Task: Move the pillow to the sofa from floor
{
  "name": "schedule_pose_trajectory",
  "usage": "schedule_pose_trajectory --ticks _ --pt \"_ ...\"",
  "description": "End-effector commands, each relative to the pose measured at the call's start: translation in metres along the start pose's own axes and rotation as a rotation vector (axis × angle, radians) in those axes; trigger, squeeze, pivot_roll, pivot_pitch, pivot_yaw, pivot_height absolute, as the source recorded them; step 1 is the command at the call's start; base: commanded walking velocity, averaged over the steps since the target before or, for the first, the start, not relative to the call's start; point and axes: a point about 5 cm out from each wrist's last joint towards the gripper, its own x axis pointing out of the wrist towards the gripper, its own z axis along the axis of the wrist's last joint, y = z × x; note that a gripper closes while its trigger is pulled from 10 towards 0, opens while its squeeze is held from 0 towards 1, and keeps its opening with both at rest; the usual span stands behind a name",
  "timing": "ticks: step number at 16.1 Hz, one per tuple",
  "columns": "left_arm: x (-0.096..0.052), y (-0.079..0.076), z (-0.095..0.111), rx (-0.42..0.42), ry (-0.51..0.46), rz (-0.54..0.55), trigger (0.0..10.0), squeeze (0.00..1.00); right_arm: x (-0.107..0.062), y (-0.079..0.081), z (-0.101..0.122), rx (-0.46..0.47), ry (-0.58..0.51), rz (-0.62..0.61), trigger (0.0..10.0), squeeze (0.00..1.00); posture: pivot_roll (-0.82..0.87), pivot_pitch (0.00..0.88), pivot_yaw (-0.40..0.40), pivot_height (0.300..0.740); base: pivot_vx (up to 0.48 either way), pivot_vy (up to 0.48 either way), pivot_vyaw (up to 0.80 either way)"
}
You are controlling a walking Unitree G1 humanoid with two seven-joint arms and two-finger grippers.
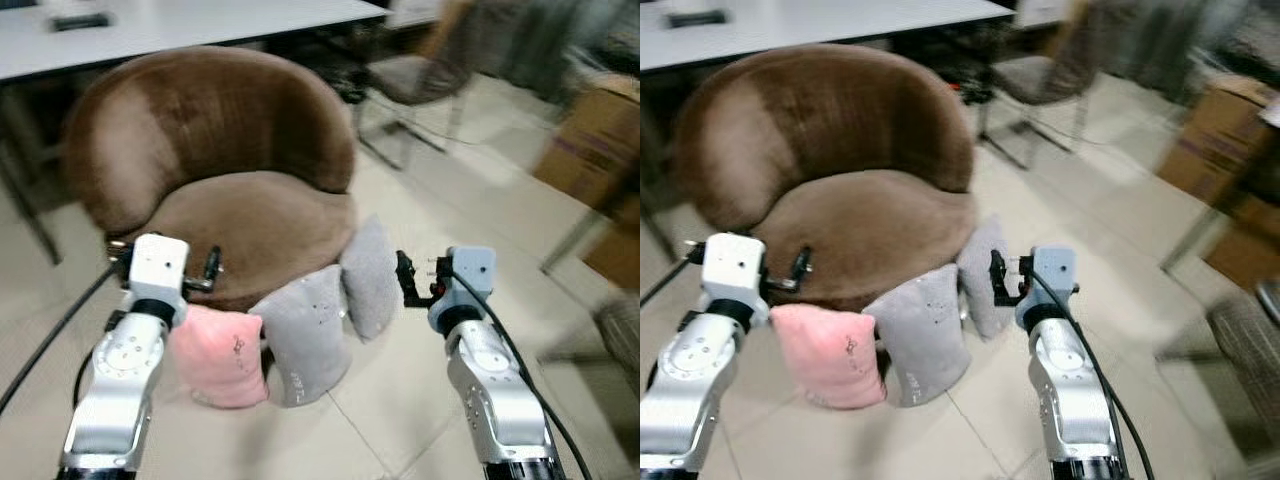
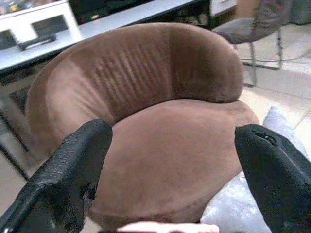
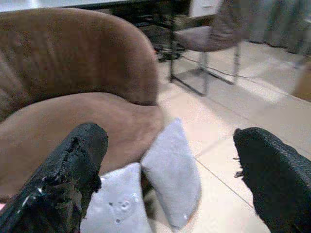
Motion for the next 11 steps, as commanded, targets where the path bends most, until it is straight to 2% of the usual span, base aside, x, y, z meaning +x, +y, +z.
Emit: schedule_pose_trajectory --ticks 1,11 --pt "0.0017 -0.0063 0.0018 0.003 -0.006 -0.031 10.0 0.00 -0.0007 -0.0064 0.0014 0.006 -0.003 -0.028 10.0 0.00 0.01 0.000 -0.007 0.740 0.000 0.394 -0.80" --pt "0.0010 -0.0057 0.0011 0.007 -0.003 -0.026 10.0 0.00 0.0014 -0.0057 0.0009 0.009 0.000 -0.027 10.0 0.00 0.03 0.000 -0.018 0.740 0.000 0.391 -0.80"
